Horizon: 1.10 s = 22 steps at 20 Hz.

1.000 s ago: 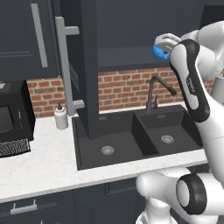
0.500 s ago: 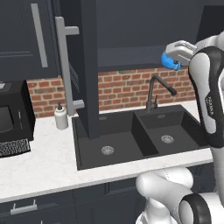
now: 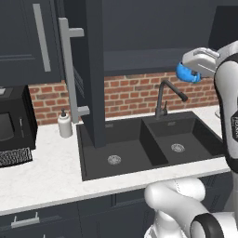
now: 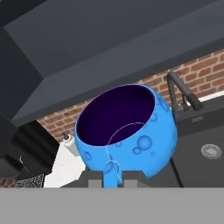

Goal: Gather all objects into one cabinet and sort the glasses and bowls to opposite sides.

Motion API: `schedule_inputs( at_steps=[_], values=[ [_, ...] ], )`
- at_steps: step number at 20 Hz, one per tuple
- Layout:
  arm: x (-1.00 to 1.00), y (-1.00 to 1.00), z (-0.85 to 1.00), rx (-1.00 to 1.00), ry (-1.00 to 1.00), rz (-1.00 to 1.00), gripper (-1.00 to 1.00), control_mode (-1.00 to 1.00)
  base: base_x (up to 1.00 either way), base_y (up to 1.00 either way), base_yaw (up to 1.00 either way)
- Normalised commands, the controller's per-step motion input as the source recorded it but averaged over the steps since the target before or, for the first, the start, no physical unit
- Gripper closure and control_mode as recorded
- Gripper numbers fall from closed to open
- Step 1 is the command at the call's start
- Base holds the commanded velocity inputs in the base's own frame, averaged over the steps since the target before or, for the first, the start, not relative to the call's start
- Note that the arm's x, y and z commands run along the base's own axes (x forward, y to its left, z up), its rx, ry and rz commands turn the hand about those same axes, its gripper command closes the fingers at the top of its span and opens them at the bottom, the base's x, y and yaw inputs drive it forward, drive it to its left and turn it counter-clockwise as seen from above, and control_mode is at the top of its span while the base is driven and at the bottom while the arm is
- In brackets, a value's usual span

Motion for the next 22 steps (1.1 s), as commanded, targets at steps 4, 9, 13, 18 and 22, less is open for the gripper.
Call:
schedule_inputs(
  at_steps=[4,9,13,18,22],
  values=[
    [-0.77,0.00,-0.15,-0.01,0.01,0.02,1.00,-1.00,0.00,0.00,0.00],
    [-0.40,0.00,-0.03,0.00,0.00,-0.01,1.00,-1.00,0.00,0.00,0.00],
    [-0.05,0.00,0.00,0.00,0.00,-0.02,1.00,-1.00,0.00,0.00,0.00],
    [-0.02,0.00,0.00,0.00,0.00,0.00,1.00,1.00,-0.23,0.00,0.00],
    [0.00,0.00,0.00,0.00,0.00,0.00,1.00,1.00,-0.58,-0.15,0.00]
  ],
)
